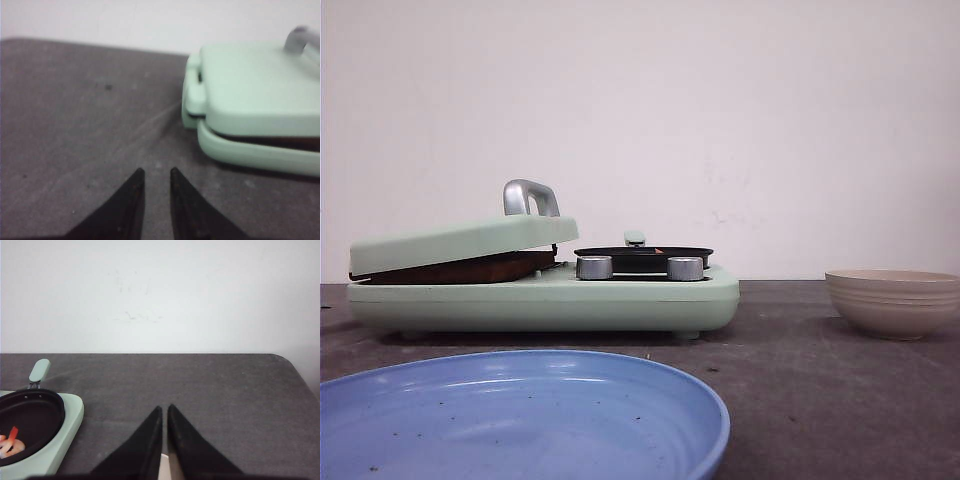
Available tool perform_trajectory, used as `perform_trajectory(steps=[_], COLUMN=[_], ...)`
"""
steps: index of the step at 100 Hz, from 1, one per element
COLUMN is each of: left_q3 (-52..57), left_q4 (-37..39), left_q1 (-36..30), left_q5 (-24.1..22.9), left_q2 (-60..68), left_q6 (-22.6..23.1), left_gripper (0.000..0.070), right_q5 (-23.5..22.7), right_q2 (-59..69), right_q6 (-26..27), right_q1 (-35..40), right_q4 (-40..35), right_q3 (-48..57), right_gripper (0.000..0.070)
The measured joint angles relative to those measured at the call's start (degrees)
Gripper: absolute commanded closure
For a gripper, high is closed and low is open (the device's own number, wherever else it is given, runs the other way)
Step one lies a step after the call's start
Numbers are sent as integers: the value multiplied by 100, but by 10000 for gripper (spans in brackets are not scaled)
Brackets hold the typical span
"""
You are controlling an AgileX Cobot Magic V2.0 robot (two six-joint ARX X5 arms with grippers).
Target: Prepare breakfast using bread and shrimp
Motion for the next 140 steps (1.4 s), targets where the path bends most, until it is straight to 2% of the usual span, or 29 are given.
perform_trajectory(steps=[128, 140], left_q3=[0, 0], left_q4=[-4, -4], left_q1=[0, 0], left_q5=[94, 94], left_q2=[-2, -2], left_q6=[-70, -70], left_gripper=[684, 684], right_q5=[0, 2], right_q2=[-2, -369], right_q6=[0, 0], right_q1=[0, -28], right_q4=[-2, -15], right_q3=[0, -146], right_gripper=[691, 691])
